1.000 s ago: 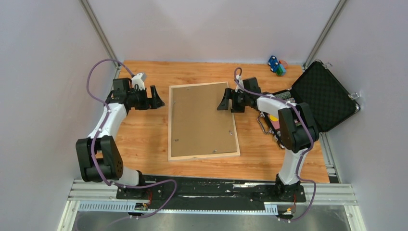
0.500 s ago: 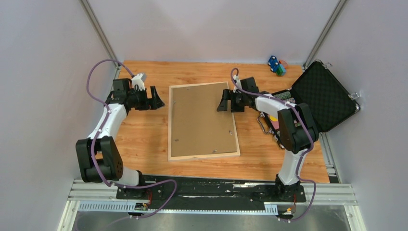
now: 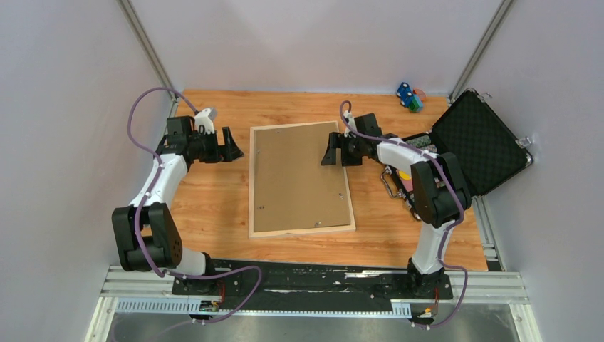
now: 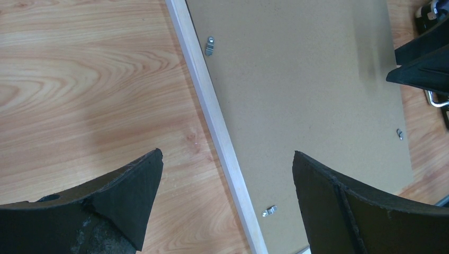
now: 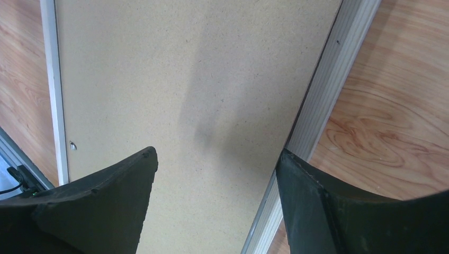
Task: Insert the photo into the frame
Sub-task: Place the photo frame item in the photo frame, then move the photo frame to the center of the board.
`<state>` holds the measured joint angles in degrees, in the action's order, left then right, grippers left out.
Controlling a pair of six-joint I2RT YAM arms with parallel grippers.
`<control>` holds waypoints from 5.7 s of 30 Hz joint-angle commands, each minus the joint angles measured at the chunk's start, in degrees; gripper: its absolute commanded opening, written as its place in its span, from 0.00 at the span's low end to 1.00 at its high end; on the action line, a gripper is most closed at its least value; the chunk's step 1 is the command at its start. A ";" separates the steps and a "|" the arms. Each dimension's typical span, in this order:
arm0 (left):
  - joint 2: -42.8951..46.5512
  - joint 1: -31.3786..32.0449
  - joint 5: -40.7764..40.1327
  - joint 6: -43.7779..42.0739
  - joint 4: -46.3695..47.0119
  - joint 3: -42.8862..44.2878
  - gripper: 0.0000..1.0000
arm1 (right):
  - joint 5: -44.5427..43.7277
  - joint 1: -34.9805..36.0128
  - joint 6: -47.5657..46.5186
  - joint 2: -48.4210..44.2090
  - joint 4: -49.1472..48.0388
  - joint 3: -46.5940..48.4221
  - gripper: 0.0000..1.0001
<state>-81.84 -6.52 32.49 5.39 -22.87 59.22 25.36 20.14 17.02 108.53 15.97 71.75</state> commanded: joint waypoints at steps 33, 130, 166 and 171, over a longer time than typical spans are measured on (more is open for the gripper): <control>3.36 -0.33 -0.02 -1.53 2.53 -0.91 1.00 | -6.99 1.08 -6.99 -6.84 2.75 2.01 0.78; 1.79 -0.38 -2.20 -2.40 0.84 -0.26 1.00 | -14.53 0.37 -15.17 5.58 1.70 8.15 0.54; -10.61 6.67 -8.51 -4.73 -0.71 4.79 1.00 | -11.32 -1.50 -18.34 -6.65 2.20 -10.53 0.00; -15.57 10.88 -13.46 -5.20 -3.59 9.25 1.00 | -11.70 -1.50 -20.05 -10.52 2.49 -13.27 0.00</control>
<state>-95.15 1.58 23.57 2.02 -24.93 63.68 13.02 18.61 1.30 102.08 15.29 60.49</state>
